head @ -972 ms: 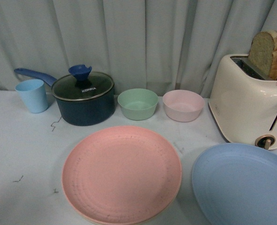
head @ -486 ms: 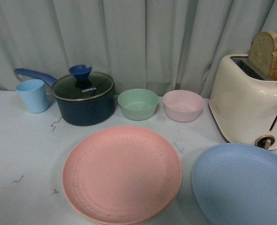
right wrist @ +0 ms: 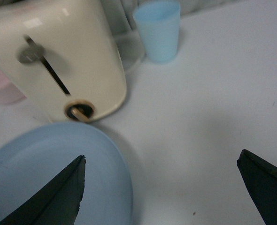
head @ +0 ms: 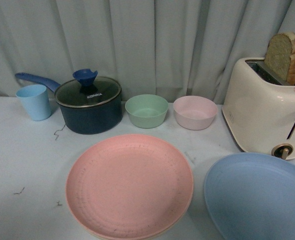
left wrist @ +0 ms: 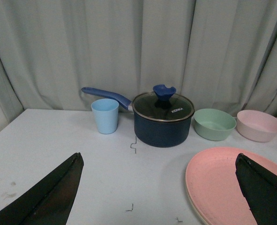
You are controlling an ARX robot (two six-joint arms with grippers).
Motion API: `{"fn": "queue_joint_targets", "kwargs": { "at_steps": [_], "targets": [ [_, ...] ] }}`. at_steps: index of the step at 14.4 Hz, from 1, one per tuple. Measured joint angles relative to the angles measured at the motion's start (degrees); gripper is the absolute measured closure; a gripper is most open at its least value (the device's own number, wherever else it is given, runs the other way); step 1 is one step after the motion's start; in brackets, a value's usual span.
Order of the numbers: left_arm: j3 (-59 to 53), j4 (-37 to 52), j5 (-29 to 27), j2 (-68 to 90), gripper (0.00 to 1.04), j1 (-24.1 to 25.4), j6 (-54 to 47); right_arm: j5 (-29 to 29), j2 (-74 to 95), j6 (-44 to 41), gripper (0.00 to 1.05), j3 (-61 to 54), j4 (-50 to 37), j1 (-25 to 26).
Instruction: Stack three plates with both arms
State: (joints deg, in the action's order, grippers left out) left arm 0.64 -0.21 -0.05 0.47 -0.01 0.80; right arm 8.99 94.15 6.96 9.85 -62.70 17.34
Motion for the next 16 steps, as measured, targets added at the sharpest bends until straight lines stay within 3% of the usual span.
{"fn": "queue_joint_targets", "kwargs": {
  "at_steps": [6, 8, 9, 11, 13, 15, 16],
  "targets": [
    [0.0, 0.0, 0.0, 0.0, 0.07, 0.0, 0.0, -4.5, 12.0, 2.4, 0.06, 3.9, 0.8, -5.1],
    [0.0, 0.0, 0.0, 0.0, 0.07, 0.0, 0.0, -8.0, 17.3, 5.7, 0.06, 11.0, 9.0, -9.8],
    [0.0, 0.0, 0.0, 0.0, 0.07, 0.0, 0.0, -10.6, 21.4, 8.1, 0.06, 17.8, 18.2, -11.3],
    [0.0, 0.0, 0.0, 0.0, 0.07, 0.0, 0.0, -11.5, 21.8, 8.9, 0.53, 17.5, 18.1, -11.8],
    [0.0, 0.0, 0.0, 0.0, 0.07, 0.0, 0.0, -10.5, 21.2, 8.5, 0.84, 16.4, 16.2, -11.6],
    [0.0, 0.0, 0.0, 0.0, 0.07, 0.0, 0.0, -6.4, 18.5, 8.2, 1.01, 13.1, 13.6, -10.0],
    [0.0, 0.0, 0.0, 0.0, 0.07, 0.0, 0.0, -5.2, 17.0, 7.8, 1.02, 11.8, 13.1, -9.0]
  ]
}}
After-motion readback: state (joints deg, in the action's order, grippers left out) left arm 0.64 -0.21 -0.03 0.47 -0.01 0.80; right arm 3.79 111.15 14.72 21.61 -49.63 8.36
